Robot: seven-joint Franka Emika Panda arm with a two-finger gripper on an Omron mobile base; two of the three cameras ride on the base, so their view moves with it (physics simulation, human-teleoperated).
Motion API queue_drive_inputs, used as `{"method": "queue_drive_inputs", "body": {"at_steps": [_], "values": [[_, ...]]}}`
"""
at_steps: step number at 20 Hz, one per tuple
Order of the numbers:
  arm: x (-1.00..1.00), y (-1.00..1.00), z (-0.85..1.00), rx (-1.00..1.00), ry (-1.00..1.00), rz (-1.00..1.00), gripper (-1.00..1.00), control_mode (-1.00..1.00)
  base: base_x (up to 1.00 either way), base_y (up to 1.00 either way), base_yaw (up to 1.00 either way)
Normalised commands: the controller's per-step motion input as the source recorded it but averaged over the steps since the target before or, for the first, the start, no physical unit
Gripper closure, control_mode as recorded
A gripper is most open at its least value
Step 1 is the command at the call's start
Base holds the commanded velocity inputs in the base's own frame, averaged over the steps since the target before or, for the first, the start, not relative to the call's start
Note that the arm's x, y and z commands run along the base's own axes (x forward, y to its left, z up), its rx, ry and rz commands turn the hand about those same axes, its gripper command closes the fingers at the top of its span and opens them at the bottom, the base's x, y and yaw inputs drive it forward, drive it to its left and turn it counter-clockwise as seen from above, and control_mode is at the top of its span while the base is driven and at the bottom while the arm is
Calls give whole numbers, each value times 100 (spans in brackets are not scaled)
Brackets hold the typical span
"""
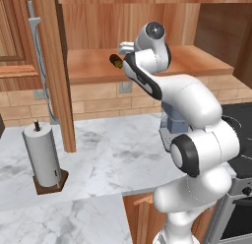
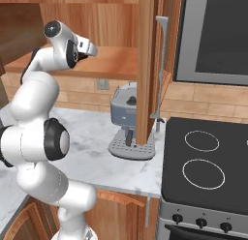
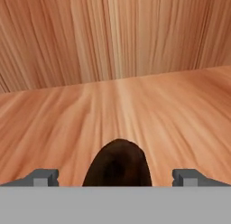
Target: Pick the sweet potatos from the cabinet and place them in one bowl. Pick the potato from the sink and place it in the other bowl.
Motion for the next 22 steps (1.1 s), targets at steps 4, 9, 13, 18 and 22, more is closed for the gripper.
{"method": "queue_drive_inputs", "body": {"at_steps": [4,9,13,18,22], "values": [[15,0,0,3,0,0,-100,-100,0,0,0],[13,0,0,4,0,0,-100,-100,0,0,0],[10,0,-3,1,0,0,-100,-100,0,0,0],[-1,0,-3,0,3,0,-100,-100,0,0,0],[-20,0,-17,0,1,0,-100,-100,0,0,0]]}}
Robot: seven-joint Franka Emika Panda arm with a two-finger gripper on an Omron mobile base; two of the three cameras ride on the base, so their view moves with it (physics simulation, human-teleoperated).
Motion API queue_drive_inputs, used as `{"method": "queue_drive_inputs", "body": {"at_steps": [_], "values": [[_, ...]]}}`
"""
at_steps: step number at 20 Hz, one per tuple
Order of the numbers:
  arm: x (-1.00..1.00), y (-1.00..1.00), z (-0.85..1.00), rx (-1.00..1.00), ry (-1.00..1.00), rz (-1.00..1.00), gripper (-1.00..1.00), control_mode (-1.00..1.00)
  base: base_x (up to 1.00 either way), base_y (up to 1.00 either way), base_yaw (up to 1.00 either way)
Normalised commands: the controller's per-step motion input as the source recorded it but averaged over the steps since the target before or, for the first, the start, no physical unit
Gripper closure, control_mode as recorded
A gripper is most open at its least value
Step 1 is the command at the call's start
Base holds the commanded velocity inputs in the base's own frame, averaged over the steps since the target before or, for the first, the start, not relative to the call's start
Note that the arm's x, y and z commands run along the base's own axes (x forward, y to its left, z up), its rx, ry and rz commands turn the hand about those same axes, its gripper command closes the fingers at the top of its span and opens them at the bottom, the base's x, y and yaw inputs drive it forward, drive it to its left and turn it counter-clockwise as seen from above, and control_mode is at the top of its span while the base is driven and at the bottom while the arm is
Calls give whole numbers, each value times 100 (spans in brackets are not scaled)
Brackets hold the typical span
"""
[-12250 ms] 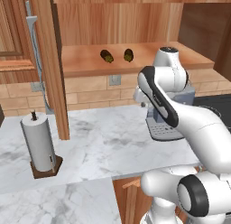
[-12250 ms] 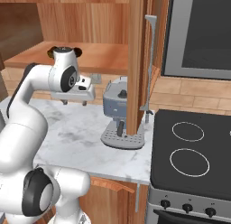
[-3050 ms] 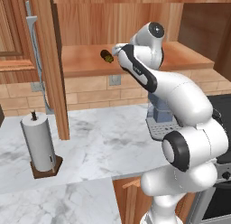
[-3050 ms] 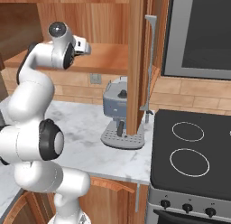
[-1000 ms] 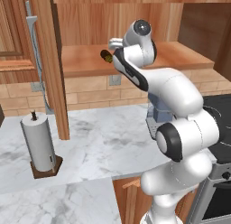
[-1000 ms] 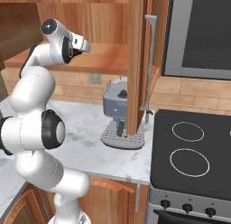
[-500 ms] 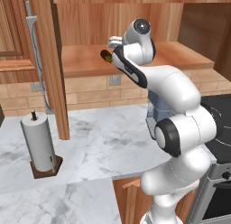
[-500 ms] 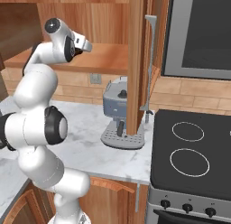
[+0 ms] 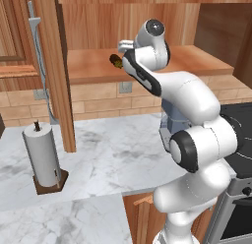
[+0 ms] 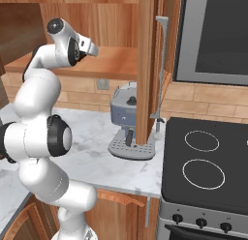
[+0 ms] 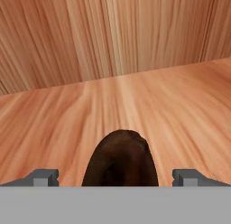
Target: Pick the sweet potatos from the cabinet and place them in one bowl. Pick the potato from the sink and place it in the other bowl.
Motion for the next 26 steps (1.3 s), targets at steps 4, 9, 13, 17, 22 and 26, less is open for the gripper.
{"method": "queue_drive_inputs", "body": {"at_steps": [4,9,13,17,22,26], "values": [[-6,0,-23,0,4,0,-100,-100,0,0,0],[-2,0,-26,0,7,0,-100,-100,0,0,0],[0,0,-12,0,5,0,-100,-100,0,0,0],[0,0,0,0,0,0,-100,-100,0,0,0],[0,0,0,0,0,0,-100,-100,0,0,0],[0,0,0,0,0,0,-100,-100,0,0,0]]}}
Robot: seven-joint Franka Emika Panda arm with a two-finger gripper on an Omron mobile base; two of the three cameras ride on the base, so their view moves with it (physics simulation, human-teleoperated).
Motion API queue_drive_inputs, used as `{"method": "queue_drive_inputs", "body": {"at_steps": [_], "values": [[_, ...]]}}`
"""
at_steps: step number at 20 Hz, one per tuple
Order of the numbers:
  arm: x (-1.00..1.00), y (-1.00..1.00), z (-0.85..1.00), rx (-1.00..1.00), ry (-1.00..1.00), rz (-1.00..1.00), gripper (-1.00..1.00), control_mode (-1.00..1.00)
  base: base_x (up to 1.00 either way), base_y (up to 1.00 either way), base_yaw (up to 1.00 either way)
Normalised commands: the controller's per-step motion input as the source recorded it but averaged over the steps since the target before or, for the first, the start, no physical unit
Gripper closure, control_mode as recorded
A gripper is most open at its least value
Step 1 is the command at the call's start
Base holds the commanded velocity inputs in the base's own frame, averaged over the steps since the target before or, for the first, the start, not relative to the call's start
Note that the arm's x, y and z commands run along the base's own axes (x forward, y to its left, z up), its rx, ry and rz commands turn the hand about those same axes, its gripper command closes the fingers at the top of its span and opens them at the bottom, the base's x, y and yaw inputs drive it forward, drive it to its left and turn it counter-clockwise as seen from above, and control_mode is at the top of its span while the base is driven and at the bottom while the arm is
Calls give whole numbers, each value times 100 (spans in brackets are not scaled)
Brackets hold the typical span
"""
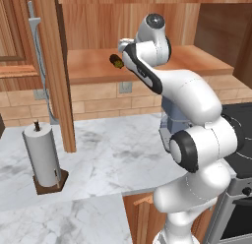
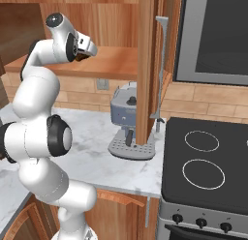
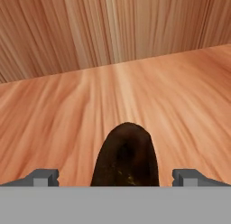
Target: Pick the sweet potatos from the cabinet and place them in one bowl. Pick the potato from the sink and place it in the other bowl.
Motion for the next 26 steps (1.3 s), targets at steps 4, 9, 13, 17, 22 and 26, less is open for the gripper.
{"method": "queue_drive_inputs", "body": {"at_steps": [4,9,13,17,22,26], "values": [[0,0,-1,0,0,0,-100,-100,0,0,0],[0,0,-16,1,0,0,-100,-100,0,0,0],[0,0,-5,0,0,0,-100,-100,0,0,0],[0,0,0,0,0,0,100,-100,0,0,0],[0,0,0,0,0,0,100,-100,0,0,0],[0,0,0,0,0,0,100,-100,0,0,0]]}}
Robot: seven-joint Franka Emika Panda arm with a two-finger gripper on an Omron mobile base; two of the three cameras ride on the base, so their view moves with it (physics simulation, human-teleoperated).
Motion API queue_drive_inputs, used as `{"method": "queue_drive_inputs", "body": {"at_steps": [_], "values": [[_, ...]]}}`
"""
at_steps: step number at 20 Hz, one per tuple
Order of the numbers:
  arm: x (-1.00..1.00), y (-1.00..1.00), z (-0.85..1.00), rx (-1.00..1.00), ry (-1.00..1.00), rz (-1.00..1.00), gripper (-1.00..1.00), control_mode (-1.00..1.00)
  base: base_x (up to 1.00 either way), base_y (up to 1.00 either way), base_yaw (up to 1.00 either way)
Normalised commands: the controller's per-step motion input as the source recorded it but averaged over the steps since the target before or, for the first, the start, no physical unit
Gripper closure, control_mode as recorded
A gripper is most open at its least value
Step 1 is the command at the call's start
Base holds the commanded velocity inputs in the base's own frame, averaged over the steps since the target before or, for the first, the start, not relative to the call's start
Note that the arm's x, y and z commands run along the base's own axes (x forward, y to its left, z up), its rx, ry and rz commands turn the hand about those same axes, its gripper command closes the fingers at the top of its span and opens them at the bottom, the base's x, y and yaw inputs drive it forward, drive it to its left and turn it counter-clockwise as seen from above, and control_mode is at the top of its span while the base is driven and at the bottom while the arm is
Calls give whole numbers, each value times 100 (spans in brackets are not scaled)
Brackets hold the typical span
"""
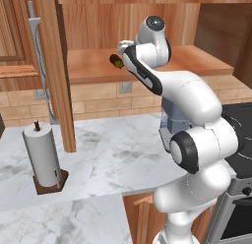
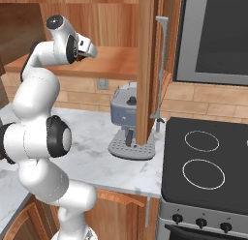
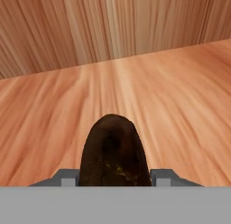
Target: Pick the sweet potatos from the cabinet and place them in one bowl. Pick the potato from the sink and place it in the other bowl.
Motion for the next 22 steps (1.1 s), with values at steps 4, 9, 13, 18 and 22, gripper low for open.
{"method": "queue_drive_inputs", "body": {"at_steps": [4,9,13,18,22], "values": [[0,0,0,0,0,0,100,-100,0,0,0],[-19,-1,0,0,0,0,100,-100,0,0,0],[-64,-4,0,0,-3,0,100,-100,0,0,0],[-77,-3,0,0,-6,0,100,-100,0,0,0],[-67,-8,0,0,-4,1,100,-100,0,0,0]]}}
